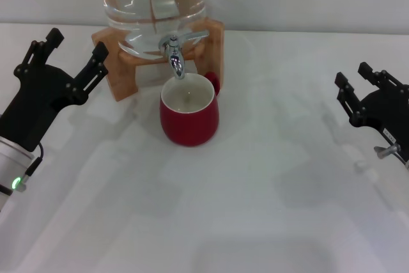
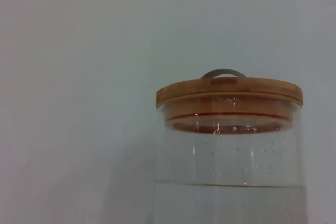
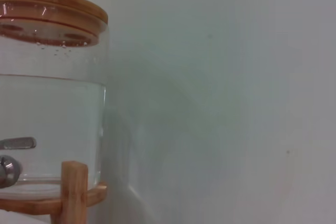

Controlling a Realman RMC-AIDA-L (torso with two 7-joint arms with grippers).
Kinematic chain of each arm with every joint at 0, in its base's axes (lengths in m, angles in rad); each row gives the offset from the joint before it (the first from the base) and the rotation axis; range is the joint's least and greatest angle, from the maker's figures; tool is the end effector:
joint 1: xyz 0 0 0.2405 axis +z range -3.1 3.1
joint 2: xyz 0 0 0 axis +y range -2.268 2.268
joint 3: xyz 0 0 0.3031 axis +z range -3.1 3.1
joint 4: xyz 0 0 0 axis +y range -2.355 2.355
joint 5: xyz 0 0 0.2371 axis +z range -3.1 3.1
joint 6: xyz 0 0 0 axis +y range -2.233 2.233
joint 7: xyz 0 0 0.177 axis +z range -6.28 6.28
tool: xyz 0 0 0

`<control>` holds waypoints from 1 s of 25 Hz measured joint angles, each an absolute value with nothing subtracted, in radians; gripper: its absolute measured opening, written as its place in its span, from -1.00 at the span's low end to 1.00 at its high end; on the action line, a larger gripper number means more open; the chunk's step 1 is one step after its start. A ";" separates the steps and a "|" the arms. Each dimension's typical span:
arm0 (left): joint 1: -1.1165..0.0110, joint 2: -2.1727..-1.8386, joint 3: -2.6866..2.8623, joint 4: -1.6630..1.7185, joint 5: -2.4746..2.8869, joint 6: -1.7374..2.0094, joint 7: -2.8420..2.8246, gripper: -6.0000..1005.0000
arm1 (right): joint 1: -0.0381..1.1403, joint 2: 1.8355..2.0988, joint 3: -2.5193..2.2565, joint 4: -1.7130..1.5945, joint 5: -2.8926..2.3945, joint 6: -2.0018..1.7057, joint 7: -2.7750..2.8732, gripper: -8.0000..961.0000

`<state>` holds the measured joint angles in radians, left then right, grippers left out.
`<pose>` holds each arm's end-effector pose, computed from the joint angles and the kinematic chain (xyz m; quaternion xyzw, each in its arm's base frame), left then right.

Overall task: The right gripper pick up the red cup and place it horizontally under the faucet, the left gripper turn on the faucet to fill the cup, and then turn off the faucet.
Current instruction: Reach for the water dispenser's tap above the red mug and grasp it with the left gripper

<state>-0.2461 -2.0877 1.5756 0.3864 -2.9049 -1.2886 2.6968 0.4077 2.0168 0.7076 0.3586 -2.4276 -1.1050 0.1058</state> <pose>-0.3435 0.3552 -0.0454 -0.7399 -0.1710 -0.4051 0.5091 0.3327 0.3873 -0.0922 -0.7815 0.1675 0.3117 0.5139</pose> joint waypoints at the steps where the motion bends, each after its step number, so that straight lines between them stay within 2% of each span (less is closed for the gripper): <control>1: -0.246 -2.088 1.575 0.387 -2.905 -1.289 2.697 0.74 | 0.408 2.017 0.705 0.360 -2.430 -1.102 0.106 -0.22; 3: -0.244 -2.088 1.575 0.387 -2.905 -1.292 2.697 0.74 | 0.408 2.017 0.703 0.361 -2.430 -1.102 0.107 -0.22; 9: -0.239 -2.086 1.577 0.386 -2.904 -1.302 2.697 0.74 | 0.407 2.018 0.691 0.363 -2.431 -1.108 0.108 0.22; 11: -0.238 -2.086 1.577 0.385 -2.904 -1.308 2.697 0.74 | 0.402 2.019 0.691 0.371 -2.428 -1.109 0.108 0.64; 25: -0.250 -2.086 1.594 0.399 -2.898 -1.323 2.692 0.74 | 0.362 2.020 0.694 0.389 -2.416 -1.171 0.135 0.77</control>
